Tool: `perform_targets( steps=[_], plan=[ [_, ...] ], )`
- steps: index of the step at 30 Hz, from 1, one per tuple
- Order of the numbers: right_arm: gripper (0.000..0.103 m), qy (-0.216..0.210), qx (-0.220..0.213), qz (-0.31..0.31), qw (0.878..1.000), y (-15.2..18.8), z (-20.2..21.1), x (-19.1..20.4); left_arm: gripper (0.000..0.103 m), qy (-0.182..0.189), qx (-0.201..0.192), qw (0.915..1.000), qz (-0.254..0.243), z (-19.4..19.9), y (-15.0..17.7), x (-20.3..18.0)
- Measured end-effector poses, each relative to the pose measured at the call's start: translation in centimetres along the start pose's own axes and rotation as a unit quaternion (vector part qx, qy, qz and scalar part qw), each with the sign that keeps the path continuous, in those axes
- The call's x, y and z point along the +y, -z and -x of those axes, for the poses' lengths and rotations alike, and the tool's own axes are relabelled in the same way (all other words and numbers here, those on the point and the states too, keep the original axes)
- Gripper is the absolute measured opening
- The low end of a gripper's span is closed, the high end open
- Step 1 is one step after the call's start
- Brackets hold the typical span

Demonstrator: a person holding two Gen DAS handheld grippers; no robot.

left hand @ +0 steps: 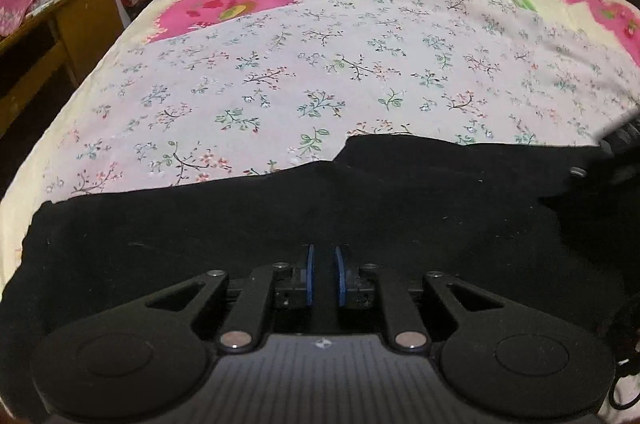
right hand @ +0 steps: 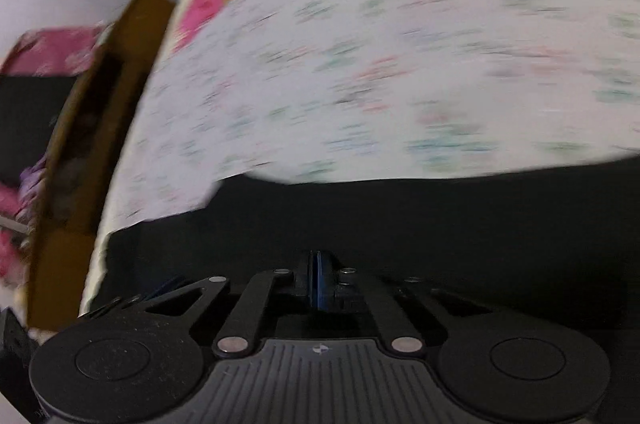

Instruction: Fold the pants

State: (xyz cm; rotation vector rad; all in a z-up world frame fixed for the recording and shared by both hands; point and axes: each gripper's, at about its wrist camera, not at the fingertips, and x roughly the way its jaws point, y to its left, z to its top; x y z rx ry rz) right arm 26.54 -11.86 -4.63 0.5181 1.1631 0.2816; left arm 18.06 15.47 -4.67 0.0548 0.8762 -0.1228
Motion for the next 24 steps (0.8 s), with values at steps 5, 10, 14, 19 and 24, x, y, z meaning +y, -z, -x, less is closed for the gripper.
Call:
perform_targets(
  steps=[5,10,14,19,24],
  plan=[
    [0.003,0.058,-0.054,-0.053,0.995,1.8,6.8,-7.2,0.023,0.002,0.002,0.9997,-0.022,0.7,-1.4,-2.6],
    [0.023,0.121,-0.109,-0.122,0.979,3.4,14.8,-15.6,0.023,0.028,0.001,0.9982,-0.053,0.7,-3.0,-8.5],
    [0.023,0.114,-0.138,-0.194,0.965,6.1,18.4,-20.1,0.023,0.086,-0.016,0.9901,-0.110,1.4,-3.4,-16.3],
    [0.025,0.086,-0.164,-0.265,0.946,8.3,18.6,-23.1,0.023,0.192,0.001,0.9684,-0.159,1.7,-2.3,-25.8],
    [0.029,0.039,-0.216,-0.339,0.915,10.2,19.0,-26.5,0.023,0.241,0.005,0.9491,-0.203,2.0,-1.1,-31.5]
  ],
)
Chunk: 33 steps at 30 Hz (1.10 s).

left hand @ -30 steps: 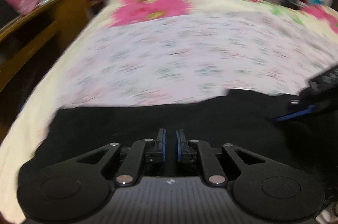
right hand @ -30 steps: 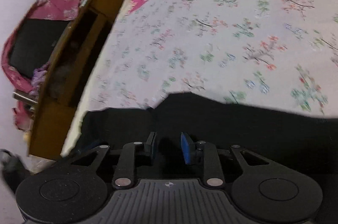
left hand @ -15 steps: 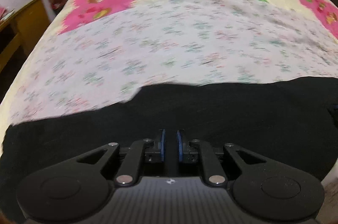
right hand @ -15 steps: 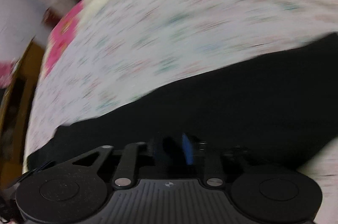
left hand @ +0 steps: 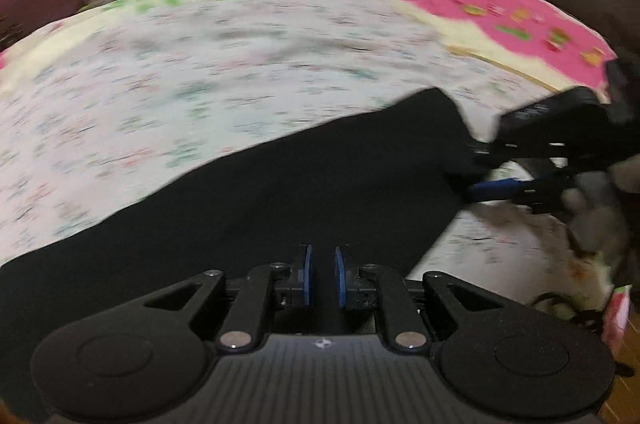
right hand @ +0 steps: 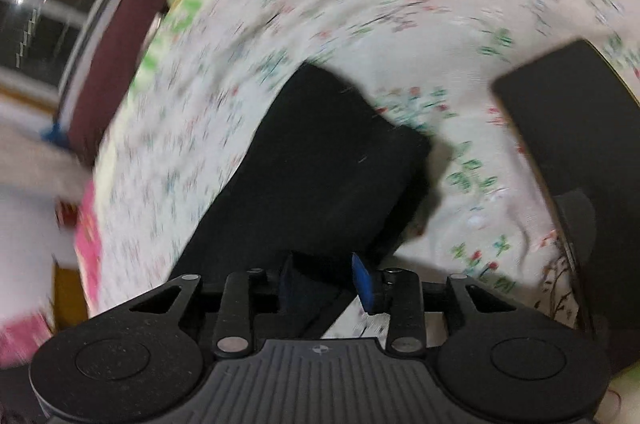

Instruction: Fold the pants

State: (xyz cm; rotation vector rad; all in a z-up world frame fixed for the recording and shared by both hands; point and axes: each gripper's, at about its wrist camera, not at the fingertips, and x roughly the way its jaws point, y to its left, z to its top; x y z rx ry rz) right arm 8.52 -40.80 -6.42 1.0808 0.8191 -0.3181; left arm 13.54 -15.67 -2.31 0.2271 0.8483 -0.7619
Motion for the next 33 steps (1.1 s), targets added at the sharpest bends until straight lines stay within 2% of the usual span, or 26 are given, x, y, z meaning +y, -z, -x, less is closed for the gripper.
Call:
perform_targets(
  steps=[7,13,15,17,19,22,24,26,29,31,33],
  plan=[
    [0.034,-0.041,-0.022,-0.066,0.997,1.5,0.6,-2.2,0.023,0.020,0.009,0.9996,-0.017,-1.4,-0.6,-2.0],
    [0.033,-0.062,-0.041,-0.106,0.992,1.7,0.4,-3.4,0.023,0.026,0.022,0.9977,-0.059,-1.7,0.3,-2.9],
    [0.034,-0.067,-0.046,-0.109,0.991,1.6,-0.1,-3.1,0.023,0.018,0.010,0.9970,-0.075,-1.6,0.5,-3.1],
    [0.036,-0.071,-0.052,-0.104,0.991,1.7,-0.7,-2.7,0.024,0.011,-0.018,0.9961,-0.086,-1.2,0.0,-3.0],
    [0.039,-0.077,-0.060,-0.104,0.990,1.9,-0.9,-2.6,0.027,0.005,-0.038,0.9980,-0.050,-1.3,-0.8,-2.0],
    [0.039,-0.086,-0.071,-0.110,0.988,2.2,-0.6,-2.7,0.027,-0.038,-0.051,0.9978,0.021,-1.8,-1.3,0.1],
    [0.039,-0.094,-0.076,-0.109,0.987,2.3,-0.5,-2.8,0.027,-0.051,-0.053,0.9964,0.042,-1.3,-0.9,1.3],
    [0.039,-0.105,-0.081,-0.110,0.985,2.3,-0.6,-2.9,0.027,-0.061,-0.040,0.9970,0.027,-1.1,-0.4,2.0],
    [0.040,-0.116,-0.091,-0.116,0.982,2.3,-1.2,-2.9,0.027,-0.033,-0.011,0.9992,0.022,-1.7,-0.1,2.6],
    [0.040,-0.113,-0.091,-0.093,0.985,2.1,-1.8,-2.1,0.027,-0.017,-0.019,0.9994,-0.024,-2.0,-0.5,1.6],
    [0.040,-0.105,-0.087,-0.081,0.987,1.8,-1.9,-1.6,0.030,-0.017,-0.020,0.9934,-0.112,-2.6,-0.8,0.1]
  ],
)
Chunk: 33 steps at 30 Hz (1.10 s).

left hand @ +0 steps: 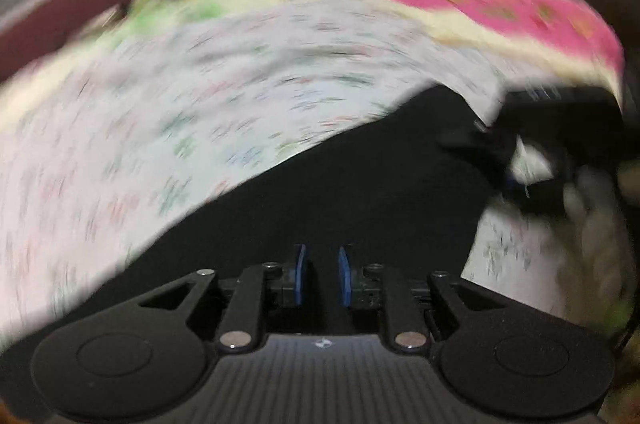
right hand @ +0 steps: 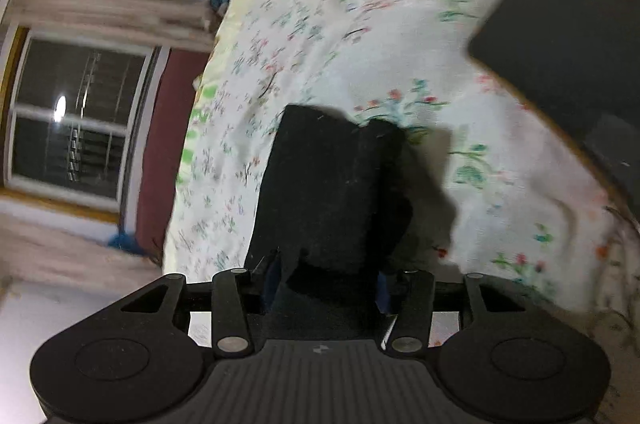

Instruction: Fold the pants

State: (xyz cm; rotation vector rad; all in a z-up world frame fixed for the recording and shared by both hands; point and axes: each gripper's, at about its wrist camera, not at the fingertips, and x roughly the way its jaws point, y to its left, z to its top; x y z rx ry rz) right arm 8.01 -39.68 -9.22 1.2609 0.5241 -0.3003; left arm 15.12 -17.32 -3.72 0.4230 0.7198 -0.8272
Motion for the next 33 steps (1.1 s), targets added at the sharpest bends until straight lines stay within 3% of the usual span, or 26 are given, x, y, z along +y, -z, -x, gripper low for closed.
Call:
perform_targets(
  steps=[2,7,13,15,18,21,24,33],
  plan=[
    [0.034,-0.003,0.003,-0.013,1.000,-0.4,0.4,-0.4,0.030,0.011,0.003,0.9987,-0.050,-0.1,0.2,0.3],
    [0.027,-0.007,-0.006,-0.015,1.000,-0.9,1.1,-0.9,0.035,0.023,0.057,0.9975,-0.034,0.8,2.7,3.7],
    [0.026,-0.005,-0.014,-0.018,1.000,-0.5,0.0,-0.4,0.036,0.017,0.056,0.9977,-0.034,0.7,2.4,2.8],
    [0.006,0.002,-0.020,0.038,0.999,-0.3,1.1,1.7,0.037,0.020,0.055,0.9979,-0.028,0.6,2.4,3.1],
    [0.001,0.009,-0.025,0.156,0.987,0.5,2.1,5.4,0.037,0.025,0.055,0.9979,-0.021,0.4,2.3,3.6],
    [0.000,0.018,-0.017,0.180,0.983,0.4,1.0,6.3,0.037,0.028,0.057,0.9978,-0.021,0.5,2.3,3.7],
    [0.000,-0.007,-0.011,0.179,0.984,0.4,0.8,7.2,0.040,0.026,0.054,0.9979,-0.024,0.8,2.5,3.7],
    [0.000,-0.079,0.074,0.307,0.946,5.1,-0.3,13.6,0.042,0.006,0.047,0.9989,-0.002,2.3,3.7,5.2]
  ],
)
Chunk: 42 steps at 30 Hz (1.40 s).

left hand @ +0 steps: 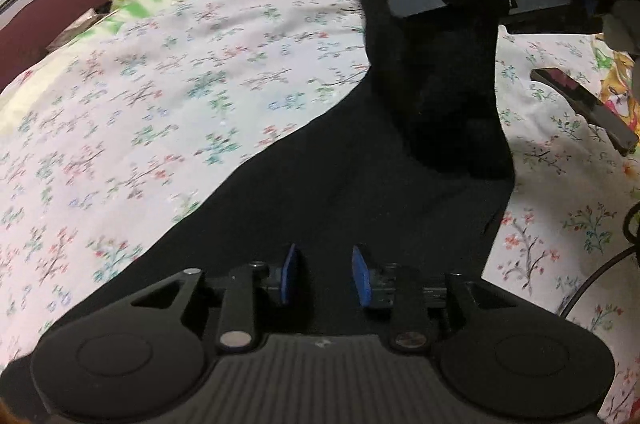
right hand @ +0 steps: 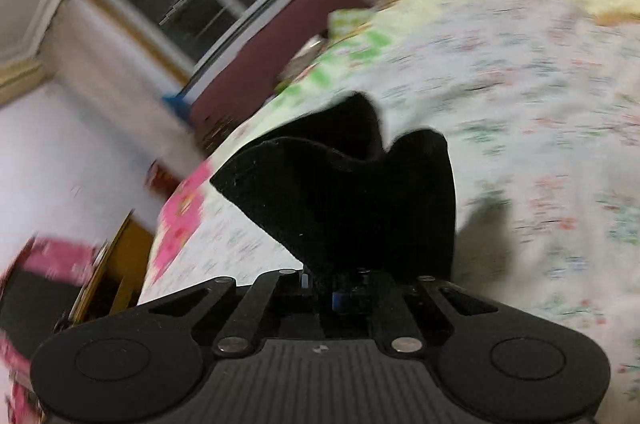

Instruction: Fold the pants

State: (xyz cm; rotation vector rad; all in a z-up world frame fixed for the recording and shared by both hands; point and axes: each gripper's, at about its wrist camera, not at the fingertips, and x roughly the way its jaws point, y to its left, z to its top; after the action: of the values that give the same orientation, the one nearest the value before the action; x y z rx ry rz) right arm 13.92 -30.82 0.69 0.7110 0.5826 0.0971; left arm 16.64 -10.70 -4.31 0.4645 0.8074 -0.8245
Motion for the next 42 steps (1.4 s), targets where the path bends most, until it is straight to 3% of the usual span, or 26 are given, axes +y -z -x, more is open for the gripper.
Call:
perform_targets(
  steps=[8,13,21,25,34,37,40,42],
  plan=[
    [0.000,-0.083,0.100,0.047,0.990,2.9,-4.5,5.8,0.042,-0.046,0.009,0.9987,0.021,3.3,3.9,2.8],
    [0.000,-0.113,0.153,0.078,0.979,5.2,-8.0,9.3,0.049,-0.061,0.011,0.9965,0.056,6.2,7.4,5.6],
    [0.000,-0.123,0.225,0.141,0.956,9.1,-11.7,13.8,0.049,-0.093,0.014,0.9918,0.087,9.7,12.3,8.8],
    [0.004,-0.103,0.248,0.220,0.938,11.2,-12.8,15.6,0.049,-0.086,0.014,0.9921,0.090,11.2,14.3,9.9],
    [0.018,-0.146,0.289,0.238,0.916,13.5,-13.1,17.5,0.049,-0.084,0.012,0.9932,0.080,12.3,15.8,10.0],
    [0.018,-0.147,0.280,0.231,0.920,12.7,-12.7,17.9,0.049,-0.085,0.013,0.9929,0.082,12.6,16.1,10.1],
    [0.020,-0.154,0.259,0.199,0.932,11.2,-12.3,17.8,0.049,-0.085,0.012,0.9922,0.090,12.7,16.4,10.3],
    [0.023,-0.144,0.238,0.212,0.937,10.8,-12.2,18.2,0.049,-0.086,0.009,0.9917,0.095,12.9,16.6,10.3]
  ],
)
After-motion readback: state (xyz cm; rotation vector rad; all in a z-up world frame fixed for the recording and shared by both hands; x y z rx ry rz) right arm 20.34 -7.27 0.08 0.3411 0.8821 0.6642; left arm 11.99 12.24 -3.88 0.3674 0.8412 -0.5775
